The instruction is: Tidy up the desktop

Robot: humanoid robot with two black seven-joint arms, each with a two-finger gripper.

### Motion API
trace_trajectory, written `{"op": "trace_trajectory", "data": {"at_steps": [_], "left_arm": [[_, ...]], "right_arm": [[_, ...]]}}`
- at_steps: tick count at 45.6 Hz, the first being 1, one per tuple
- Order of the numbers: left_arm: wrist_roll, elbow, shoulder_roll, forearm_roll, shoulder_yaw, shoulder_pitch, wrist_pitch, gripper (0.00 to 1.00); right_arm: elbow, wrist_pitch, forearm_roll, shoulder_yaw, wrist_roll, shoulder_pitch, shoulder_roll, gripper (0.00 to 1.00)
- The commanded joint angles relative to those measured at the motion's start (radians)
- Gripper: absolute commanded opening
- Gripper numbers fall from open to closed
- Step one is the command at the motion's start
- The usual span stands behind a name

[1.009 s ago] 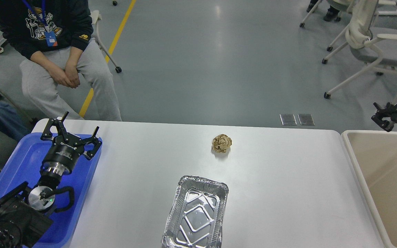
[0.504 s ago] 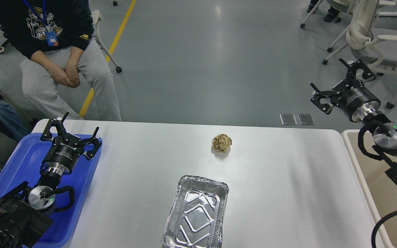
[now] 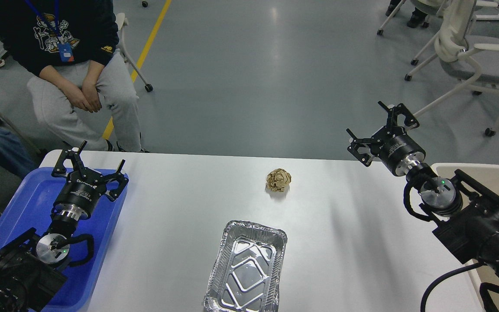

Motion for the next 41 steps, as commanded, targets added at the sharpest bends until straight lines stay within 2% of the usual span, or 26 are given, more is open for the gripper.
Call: {"op": "trace_trajectory", "data": {"at_steps": [1,41], "left_arm": [[-0.001,0.0,0.0,0.0,0.0,0.0,0.0,1.0],[0.001,-0.001,0.0,0.0,0.0,0.0,0.0,1.0]], "right_arm": [[-0.064,0.03,0.0,-0.004,0.001,-0.047,0.051,1.0],[-0.068,0.032,-0.018,-0.079,0.02,-0.092,0.042,1.0]]}}
